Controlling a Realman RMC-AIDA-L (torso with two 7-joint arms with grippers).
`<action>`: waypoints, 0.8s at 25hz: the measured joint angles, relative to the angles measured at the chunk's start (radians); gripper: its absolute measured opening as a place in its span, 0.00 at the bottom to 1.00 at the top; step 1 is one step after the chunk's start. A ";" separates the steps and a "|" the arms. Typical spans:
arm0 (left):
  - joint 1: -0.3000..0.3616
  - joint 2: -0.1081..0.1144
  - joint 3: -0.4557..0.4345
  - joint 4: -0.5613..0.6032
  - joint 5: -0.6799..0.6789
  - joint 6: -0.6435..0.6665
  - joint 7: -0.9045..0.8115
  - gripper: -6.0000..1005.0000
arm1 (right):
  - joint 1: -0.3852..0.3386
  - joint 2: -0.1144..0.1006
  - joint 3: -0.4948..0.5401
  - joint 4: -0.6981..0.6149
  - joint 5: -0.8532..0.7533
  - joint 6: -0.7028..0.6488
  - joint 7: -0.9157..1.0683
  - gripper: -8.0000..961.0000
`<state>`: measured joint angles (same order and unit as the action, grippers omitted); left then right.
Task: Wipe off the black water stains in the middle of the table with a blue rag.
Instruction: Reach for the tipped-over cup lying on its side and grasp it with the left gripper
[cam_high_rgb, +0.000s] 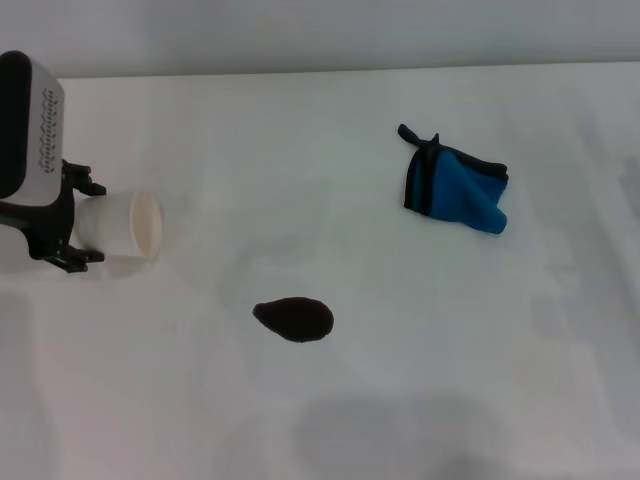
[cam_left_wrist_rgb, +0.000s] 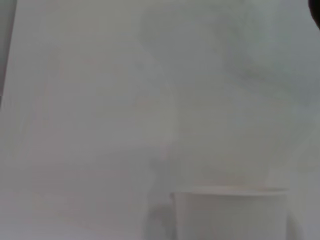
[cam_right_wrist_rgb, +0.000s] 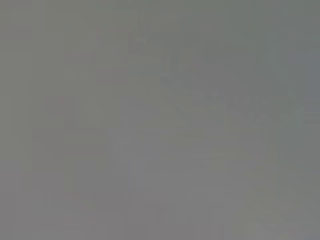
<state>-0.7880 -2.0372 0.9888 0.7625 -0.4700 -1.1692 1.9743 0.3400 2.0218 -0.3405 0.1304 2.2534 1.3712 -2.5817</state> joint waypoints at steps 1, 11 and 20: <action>0.000 0.000 0.000 -0.001 -0.003 0.001 0.000 0.85 | 0.000 0.000 0.000 0.000 0.000 0.000 0.000 0.88; 0.006 -0.001 -0.002 -0.005 -0.017 0.012 0.000 0.85 | -0.003 -0.002 0.000 0.000 0.000 0.004 0.000 0.88; 0.010 -0.001 -0.003 -0.006 -0.020 0.014 -0.001 0.85 | -0.006 -0.002 0.000 0.000 0.000 0.007 0.000 0.88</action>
<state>-0.7778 -2.0387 0.9862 0.7561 -0.4899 -1.1552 1.9728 0.3339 2.0202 -0.3405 0.1304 2.2534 1.3781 -2.5817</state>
